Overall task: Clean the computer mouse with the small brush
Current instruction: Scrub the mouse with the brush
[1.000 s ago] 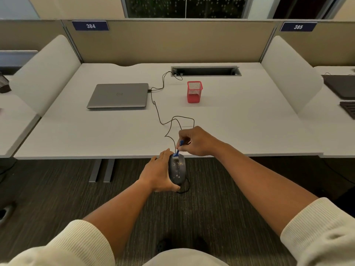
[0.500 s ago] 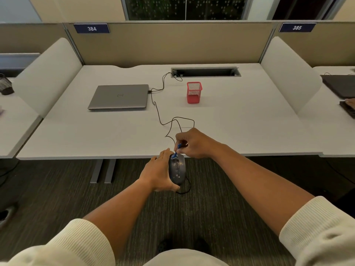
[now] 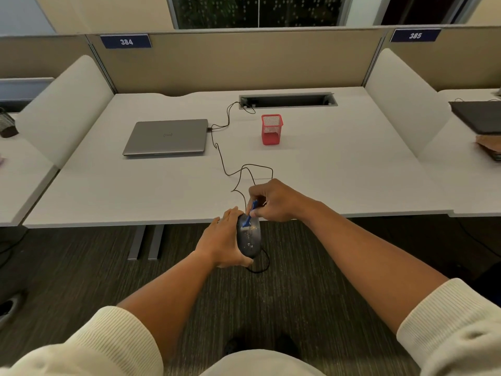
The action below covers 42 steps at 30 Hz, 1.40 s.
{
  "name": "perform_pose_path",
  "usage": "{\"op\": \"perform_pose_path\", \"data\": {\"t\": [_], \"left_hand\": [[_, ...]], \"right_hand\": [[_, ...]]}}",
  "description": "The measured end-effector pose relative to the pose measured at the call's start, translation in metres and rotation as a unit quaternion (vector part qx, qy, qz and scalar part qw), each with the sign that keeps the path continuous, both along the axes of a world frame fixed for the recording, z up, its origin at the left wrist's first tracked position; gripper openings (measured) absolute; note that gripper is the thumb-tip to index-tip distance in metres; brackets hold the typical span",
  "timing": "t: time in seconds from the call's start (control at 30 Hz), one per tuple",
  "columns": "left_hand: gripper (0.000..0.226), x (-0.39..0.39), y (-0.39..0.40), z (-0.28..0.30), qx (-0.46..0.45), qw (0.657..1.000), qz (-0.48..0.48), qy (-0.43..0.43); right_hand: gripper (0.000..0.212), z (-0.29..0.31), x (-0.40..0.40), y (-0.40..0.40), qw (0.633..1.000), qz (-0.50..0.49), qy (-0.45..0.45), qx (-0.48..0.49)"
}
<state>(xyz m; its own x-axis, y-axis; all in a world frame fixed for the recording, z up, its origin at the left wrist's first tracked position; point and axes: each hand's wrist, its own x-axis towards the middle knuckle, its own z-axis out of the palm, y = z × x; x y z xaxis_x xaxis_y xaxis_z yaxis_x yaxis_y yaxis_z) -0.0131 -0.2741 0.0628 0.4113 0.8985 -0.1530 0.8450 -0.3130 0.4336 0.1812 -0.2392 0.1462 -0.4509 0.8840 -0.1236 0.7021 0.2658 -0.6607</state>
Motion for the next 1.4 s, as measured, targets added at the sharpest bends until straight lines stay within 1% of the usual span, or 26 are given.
{"op": "perform_pose_path", "data": {"t": [0.07,0.17,0.3,0.37,0.43,0.57,0.77,0.93,1.13,1.2,1.3,1.4], "left_hand": [[0.116,-0.001,0.000,0.000,0.000,1.000,0.001,-0.008],[0.120,0.000,0.000,-0.001,0.001,1.000,-0.002,-0.008],[0.120,0.000,0.002,-0.002,0.005,1.000,0.002,-0.008],[0.119,-0.001,0.003,-0.002,0.007,1.000,0.002,-0.012],[0.116,-0.002,0.002,-0.002,0.009,1.000,0.003,-0.022],[0.118,0.001,0.003,-0.001,0.012,1.000,0.004,-0.028],[0.115,0.001,0.004,0.002,0.018,0.999,0.010,-0.031],[0.114,0.001,0.004,0.001,0.019,0.999,0.008,-0.034],[0.115,0.000,0.006,-0.001,0.015,0.999,0.012,-0.029],[0.114,0.000,0.007,-0.001,0.014,0.999,0.014,-0.034],[0.116,0.001,0.008,-0.003,0.013,0.999,0.012,-0.036],[0.115,0.003,0.010,-0.004,0.011,0.999,0.012,-0.035]], "right_hand": [[0.011,0.000,0.004,0.002,0.999,-0.027,0.026,0.013],[0.008,-0.003,0.008,0.004,0.996,-0.069,0.041,0.028],[0.020,-0.010,0.013,0.004,0.997,-0.076,0.030,0.000],[0.020,-0.009,0.016,0.003,0.997,-0.075,0.027,-0.016],[0.019,-0.007,0.019,0.004,0.995,-0.089,0.035,-0.015],[0.027,-0.007,0.020,0.006,0.990,-0.130,0.050,0.002],[0.027,-0.008,0.022,0.001,0.992,-0.114,0.047,-0.038],[0.027,-0.010,0.024,0.003,0.986,-0.153,0.067,-0.007],[0.026,-0.014,0.026,0.001,0.991,-0.121,0.055,-0.034],[0.023,-0.015,0.029,0.003,0.989,-0.134,0.062,-0.028],[0.012,-0.019,0.030,0.005,0.984,-0.164,0.071,-0.015],[0.015,-0.021,0.030,0.004,0.989,-0.135,0.049,-0.034]]}}
